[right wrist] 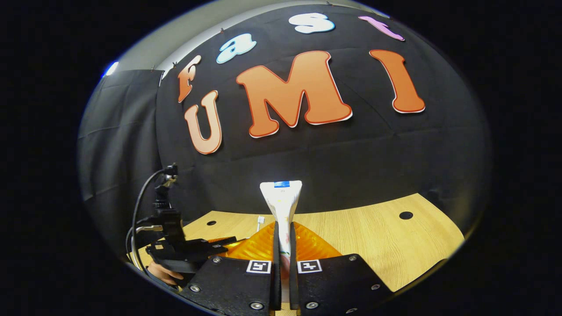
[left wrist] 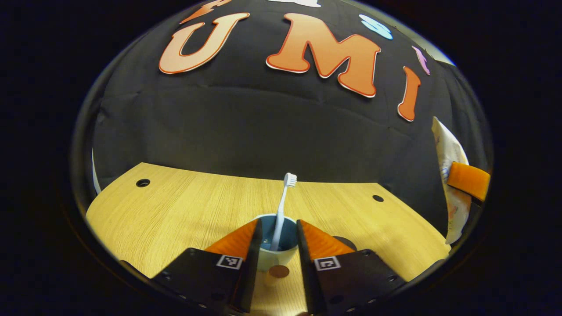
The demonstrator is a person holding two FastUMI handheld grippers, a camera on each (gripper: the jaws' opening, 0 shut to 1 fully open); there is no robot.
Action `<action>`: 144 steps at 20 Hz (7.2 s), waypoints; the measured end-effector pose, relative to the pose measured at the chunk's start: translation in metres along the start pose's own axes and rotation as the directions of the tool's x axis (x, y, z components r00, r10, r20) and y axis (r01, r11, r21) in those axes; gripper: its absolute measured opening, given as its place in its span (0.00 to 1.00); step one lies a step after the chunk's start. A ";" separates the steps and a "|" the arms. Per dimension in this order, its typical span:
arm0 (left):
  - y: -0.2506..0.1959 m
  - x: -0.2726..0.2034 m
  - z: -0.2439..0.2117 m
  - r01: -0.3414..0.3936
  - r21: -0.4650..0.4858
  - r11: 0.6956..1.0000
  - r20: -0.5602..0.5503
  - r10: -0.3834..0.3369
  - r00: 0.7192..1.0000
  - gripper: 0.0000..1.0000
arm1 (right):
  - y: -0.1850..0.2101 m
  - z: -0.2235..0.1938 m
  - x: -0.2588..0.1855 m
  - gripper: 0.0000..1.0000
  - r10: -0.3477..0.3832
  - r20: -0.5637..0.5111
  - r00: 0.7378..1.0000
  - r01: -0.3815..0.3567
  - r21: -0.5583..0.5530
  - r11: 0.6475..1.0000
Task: Put the toothbrush and toothpaste on the desktop into the cup, then pick up the cup and place it on the coaster on the desktop.
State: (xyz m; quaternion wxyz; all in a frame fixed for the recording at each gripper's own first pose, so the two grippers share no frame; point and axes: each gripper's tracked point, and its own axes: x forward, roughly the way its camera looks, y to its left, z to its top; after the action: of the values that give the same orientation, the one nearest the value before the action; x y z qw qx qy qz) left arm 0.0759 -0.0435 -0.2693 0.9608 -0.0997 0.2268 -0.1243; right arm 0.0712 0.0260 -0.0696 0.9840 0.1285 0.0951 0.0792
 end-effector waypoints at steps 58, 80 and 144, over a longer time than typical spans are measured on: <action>0.056 -0.159 0.027 -0.171 0.010 0.985 0.186 0.166 0.968 0.97 | 0.106 -0.100 0.165 0.16 0.214 -0.113 0.970 -0.227 -0.111 0.968; 0.028 -0.072 0.016 -0.112 0.128 0.985 -0.072 0.122 0.990 0.96 | -0.003 0.039 -0.012 0.87 0.075 0.025 0.997 -0.068 -0.199 0.978; 0.013 0.027 -0.088 0.021 0.165 0.986 -0.583 0.080 0.809 0.23 | -0.058 0.037 -0.116 0.89 -0.019 0.127 0.992 0.043 -0.189 0.981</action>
State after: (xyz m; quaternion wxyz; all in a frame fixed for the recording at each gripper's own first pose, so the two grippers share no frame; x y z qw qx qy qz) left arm 0.0612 -0.0508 -0.3606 0.8503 0.0265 0.5031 -0.1523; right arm -0.0259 -0.0592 -0.0305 0.9969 0.0364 0.0274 0.0645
